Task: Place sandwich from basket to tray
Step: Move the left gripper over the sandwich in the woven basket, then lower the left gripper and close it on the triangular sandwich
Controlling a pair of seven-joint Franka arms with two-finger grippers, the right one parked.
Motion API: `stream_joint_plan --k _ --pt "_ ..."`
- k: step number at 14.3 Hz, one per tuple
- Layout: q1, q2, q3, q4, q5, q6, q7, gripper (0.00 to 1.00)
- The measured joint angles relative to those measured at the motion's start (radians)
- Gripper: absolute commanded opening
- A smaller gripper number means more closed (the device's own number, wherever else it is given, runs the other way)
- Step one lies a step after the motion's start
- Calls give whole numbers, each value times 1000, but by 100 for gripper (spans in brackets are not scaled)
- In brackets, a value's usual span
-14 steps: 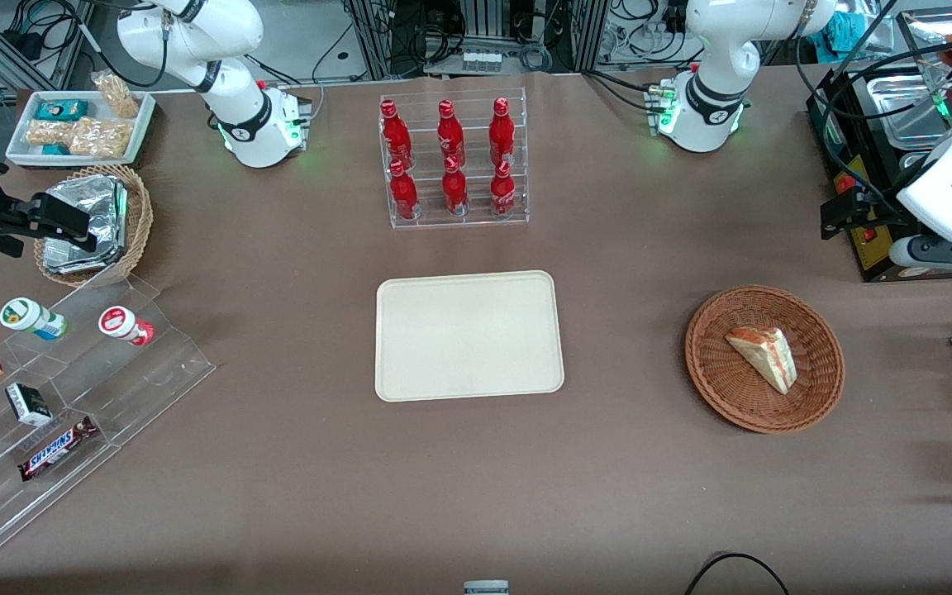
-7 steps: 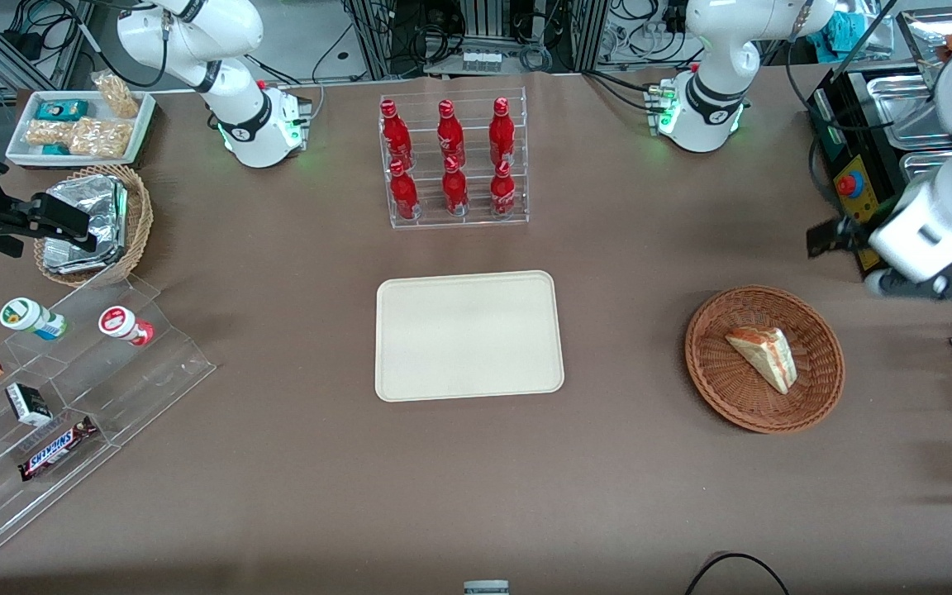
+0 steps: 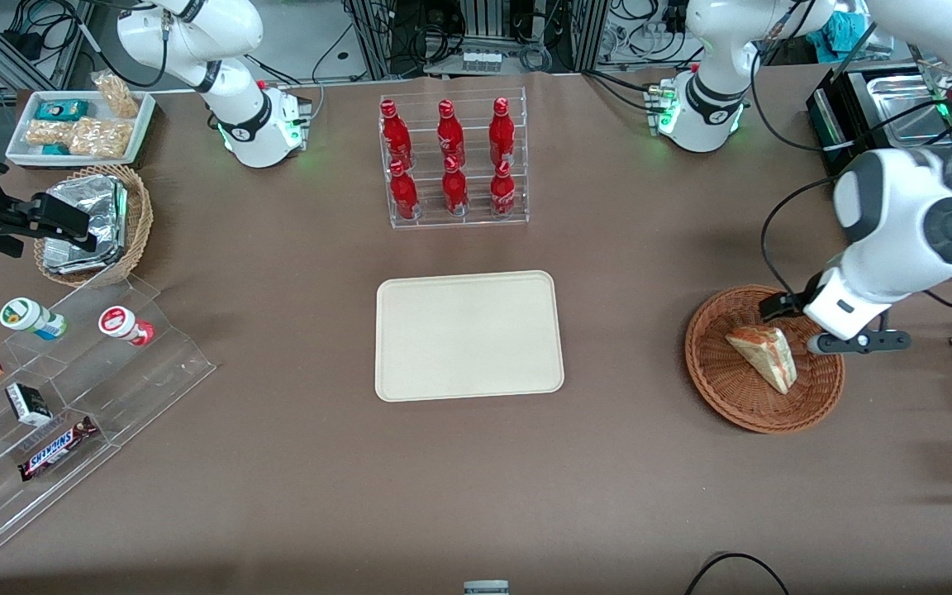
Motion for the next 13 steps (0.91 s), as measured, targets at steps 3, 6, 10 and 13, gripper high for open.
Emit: stream_joint_plan --k 3,6,10,13 --pt "17 12 1 -54 -1 90 -222 100" --pt "19 48 -1 -59 -1 206 -491 100" --pt "18 149 -7 -62 -1 335 -664 24" --pt "18 173 -7 -62 -1 338 -667 7"
